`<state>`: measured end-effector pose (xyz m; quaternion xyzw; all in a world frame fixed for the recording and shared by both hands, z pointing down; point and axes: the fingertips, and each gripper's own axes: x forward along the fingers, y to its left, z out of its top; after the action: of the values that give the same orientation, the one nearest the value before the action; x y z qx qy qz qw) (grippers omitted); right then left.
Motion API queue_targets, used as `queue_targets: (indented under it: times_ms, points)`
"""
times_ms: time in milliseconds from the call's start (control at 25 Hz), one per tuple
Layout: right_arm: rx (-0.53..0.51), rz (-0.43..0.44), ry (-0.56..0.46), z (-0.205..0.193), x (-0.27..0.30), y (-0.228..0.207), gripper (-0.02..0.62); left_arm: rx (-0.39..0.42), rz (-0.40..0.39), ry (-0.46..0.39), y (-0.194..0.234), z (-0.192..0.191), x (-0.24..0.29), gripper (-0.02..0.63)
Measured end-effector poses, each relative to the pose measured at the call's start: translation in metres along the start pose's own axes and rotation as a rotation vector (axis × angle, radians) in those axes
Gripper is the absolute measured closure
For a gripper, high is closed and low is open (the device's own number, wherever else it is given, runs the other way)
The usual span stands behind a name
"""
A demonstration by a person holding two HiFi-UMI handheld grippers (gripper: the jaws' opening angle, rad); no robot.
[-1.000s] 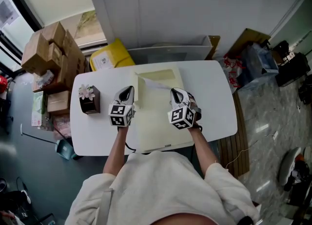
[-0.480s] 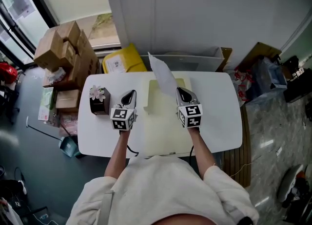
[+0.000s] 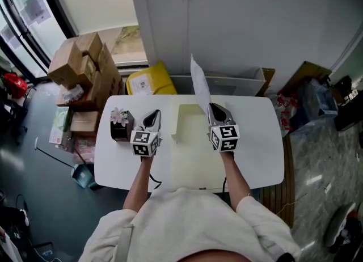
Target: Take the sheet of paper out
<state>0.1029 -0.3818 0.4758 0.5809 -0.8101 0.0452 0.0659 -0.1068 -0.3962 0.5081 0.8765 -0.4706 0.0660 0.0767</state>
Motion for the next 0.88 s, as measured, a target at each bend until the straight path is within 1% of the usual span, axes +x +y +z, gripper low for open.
queue_targets:
  times_ms: [240, 880]
  points:
    - [0.014, -0.006, -0.012, 0.004, 0.003, -0.004, 0.592, 0.003, 0.002, -0.022, 0.000, 0.010, 0.004, 0.600]
    - [0.000, -0.027, 0.035, -0.012, -0.001, -0.016, 0.592, -0.004, -0.010, -0.012, -0.005, 0.006, 0.014, 0.600]
